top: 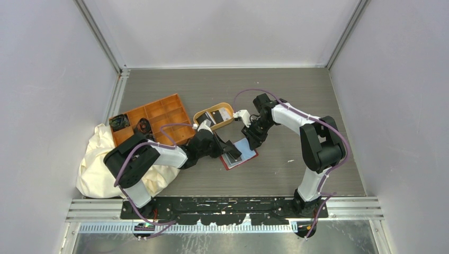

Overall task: Put the credit cards into the card holder
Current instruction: Insert the credit card into the card holder.

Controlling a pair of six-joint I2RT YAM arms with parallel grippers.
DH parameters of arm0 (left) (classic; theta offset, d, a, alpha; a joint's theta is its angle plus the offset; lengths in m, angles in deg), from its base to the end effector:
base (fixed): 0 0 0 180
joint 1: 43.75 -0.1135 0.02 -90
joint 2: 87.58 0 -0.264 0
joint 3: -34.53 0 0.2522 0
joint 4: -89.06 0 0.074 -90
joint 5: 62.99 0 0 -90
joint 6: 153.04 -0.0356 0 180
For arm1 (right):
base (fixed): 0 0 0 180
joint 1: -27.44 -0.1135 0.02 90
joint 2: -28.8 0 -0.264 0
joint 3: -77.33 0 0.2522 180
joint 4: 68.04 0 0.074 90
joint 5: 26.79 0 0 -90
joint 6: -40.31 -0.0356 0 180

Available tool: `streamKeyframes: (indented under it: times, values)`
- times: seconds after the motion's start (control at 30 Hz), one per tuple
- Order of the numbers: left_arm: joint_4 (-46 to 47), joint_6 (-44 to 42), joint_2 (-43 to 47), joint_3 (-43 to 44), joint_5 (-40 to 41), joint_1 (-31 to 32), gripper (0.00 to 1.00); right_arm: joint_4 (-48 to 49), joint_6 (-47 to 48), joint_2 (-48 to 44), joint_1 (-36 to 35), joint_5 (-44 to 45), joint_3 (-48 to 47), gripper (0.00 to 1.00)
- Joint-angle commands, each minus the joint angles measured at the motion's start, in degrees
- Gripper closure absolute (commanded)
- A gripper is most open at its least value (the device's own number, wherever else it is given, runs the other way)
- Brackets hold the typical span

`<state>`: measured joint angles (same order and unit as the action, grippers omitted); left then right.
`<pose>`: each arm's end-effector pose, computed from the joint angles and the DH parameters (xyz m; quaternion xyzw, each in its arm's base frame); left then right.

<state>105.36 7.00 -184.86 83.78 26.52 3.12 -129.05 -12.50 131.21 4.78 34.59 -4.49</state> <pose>0.2154 -0.2303 0.1302 -0.1734 0.8561 -0.4169 0.2515 0.2963 0.1422 0.1785 -0.4978 0.8285 0.2356 0.1016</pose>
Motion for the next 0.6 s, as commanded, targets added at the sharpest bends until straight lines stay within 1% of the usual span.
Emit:
streamKeyframes:
  times: [0.0,0.1,0.2,0.57]
  values:
    - [-0.7,-1.8,-1.8,0.5,1.4,0.4,1.0,-0.3,-0.5,-0.9,-0.3,-1.4,-2.1,0.63]
    - [0.6,-1.0,-3.0,0.9,0.8,0.9,1.0,-0.3,-0.5,-1.0,-0.2,-1.3,-2.0,0.63]
    - [1.3,-0.1,-3.6,1.3,-1.7,1.6,1.0,-0.3,-0.5,-0.9,-0.2,-1.3,-2.1,0.63]
    - [2.6,3.3,-5.0,1.2,-4.7,3.1,1.0,-0.4,-0.5,-1.1,-0.2,-1.5,-2.1,0.62]
